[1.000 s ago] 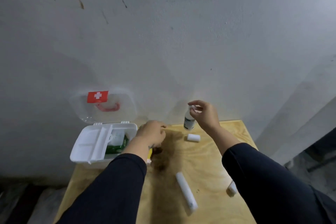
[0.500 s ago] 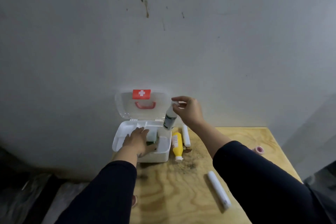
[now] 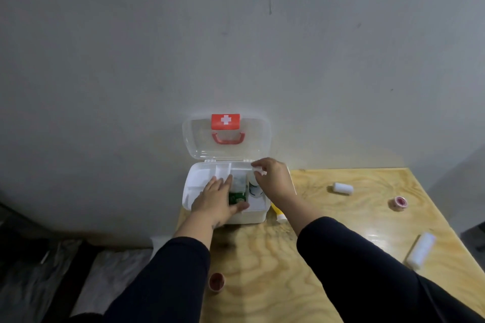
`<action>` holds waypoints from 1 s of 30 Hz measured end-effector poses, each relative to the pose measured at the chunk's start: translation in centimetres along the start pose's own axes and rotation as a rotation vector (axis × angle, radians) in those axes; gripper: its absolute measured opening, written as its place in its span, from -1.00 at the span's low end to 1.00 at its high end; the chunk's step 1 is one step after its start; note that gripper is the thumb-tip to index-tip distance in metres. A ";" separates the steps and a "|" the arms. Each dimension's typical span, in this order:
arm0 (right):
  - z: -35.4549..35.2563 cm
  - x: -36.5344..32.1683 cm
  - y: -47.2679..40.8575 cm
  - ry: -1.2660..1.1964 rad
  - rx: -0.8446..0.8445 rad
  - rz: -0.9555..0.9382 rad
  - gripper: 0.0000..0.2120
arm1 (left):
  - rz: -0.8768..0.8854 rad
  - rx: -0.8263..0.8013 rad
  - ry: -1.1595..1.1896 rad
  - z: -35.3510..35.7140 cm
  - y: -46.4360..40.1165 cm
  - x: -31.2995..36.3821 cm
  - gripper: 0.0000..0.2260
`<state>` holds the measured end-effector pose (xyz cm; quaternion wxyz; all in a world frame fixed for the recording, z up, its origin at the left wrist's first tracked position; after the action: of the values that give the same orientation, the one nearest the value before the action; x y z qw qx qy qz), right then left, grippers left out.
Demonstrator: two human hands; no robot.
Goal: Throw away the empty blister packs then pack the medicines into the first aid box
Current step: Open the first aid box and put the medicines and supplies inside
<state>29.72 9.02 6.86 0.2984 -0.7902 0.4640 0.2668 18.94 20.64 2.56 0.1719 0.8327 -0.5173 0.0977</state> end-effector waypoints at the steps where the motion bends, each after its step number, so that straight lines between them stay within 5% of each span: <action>1: 0.0 0.1 0.2 -0.012 0.017 0.005 -0.73 | 0.006 0.002 -0.010 0.0 -0.1 0.0 -0.14; 8: -2.1 3.2 4.6 -0.141 0.291 0.212 -0.74 | 0.115 0.124 -0.140 -0.6 0.1 -0.1 -0.22; 17: 1.8 8.2 10.2 -0.174 0.242 0.470 -0.52 | 0.126 0.143 -0.182 0.1 0.7 -1.7 -0.21; 21: 1.0 9.1 10.5 -0.221 0.349 0.570 -0.59 | 0.126 0.126 -0.177 0.0 0.9 -1.6 -0.22; 30: -6.7 5.7 6.8 -0.214 0.581 0.369 -0.76 | 0.139 0.100 -0.164 0.1 0.8 -1.6 -0.22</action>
<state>27.01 -1.73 5.89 0.5044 -0.5427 0.6216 0.2544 17.47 21.63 2.08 0.0800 0.8076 -0.5804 0.0664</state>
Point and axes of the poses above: each hand's wrist, its own y-axis away from the middle knuckle, its own z-axis out of the palm, x = y × z, the point moved 7 cm from there along -y, towards the middle knuckle, and after that the axes turned 10 degrees about x, right-handed, at the moved point
